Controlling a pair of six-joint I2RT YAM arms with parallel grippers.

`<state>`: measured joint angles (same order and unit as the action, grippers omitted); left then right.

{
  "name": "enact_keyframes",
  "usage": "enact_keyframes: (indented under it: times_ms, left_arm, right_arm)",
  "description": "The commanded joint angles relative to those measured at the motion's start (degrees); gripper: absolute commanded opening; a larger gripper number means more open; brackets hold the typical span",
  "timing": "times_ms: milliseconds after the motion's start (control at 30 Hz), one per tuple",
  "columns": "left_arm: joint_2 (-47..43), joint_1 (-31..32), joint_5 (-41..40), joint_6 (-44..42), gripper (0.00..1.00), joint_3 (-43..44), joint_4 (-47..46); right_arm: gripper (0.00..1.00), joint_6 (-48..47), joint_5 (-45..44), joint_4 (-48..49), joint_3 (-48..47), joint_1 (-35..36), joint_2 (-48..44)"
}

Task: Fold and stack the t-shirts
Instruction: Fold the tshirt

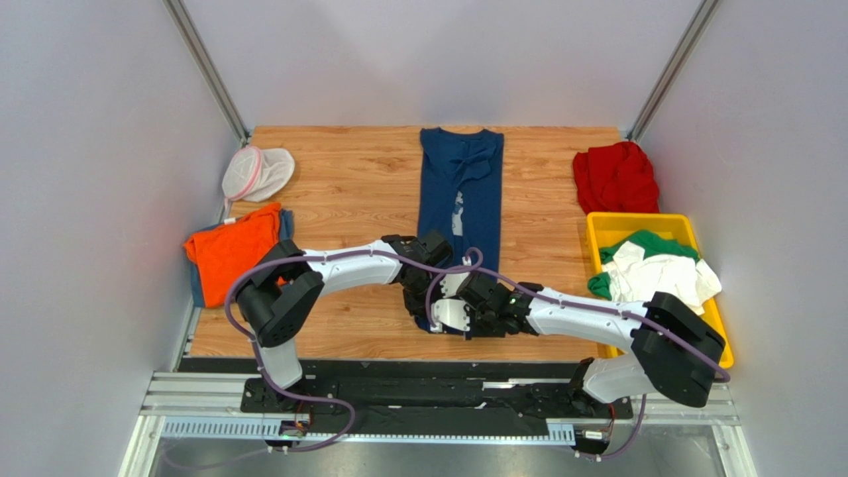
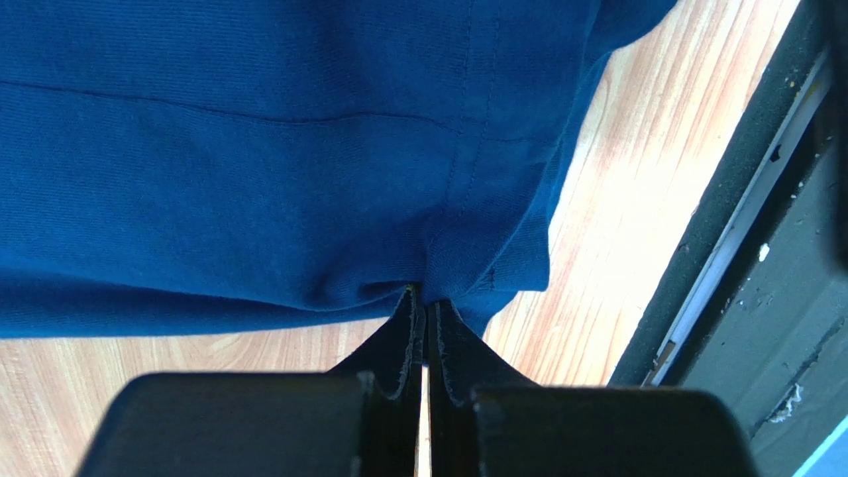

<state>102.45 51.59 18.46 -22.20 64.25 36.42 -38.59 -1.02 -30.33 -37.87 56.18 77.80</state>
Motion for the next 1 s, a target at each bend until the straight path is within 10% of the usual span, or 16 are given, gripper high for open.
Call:
enact_keyframes:
  times_ms: [0, 133, 967]
  left_arm:
    - [-0.5, 1.3, 2.1, 0.0, 0.0, 0.3, 1.1]
    - [-2.7, 1.3, 2.6, -0.7, 0.0, -0.9, 1.7]
    - [-11.6, -2.8, 5.5, -1.7, 0.0, 1.0, 4.2]
  right_arm:
    - [0.13, 1.9, 0.1, -0.2, -1.0, -0.2, -0.3]
    - [0.01, 3.1, 0.1, -4.5, -2.8, 0.1, -3.4]
    - [0.0, 5.4, -11.5, -14.8, -11.7, 4.5, -12.0]
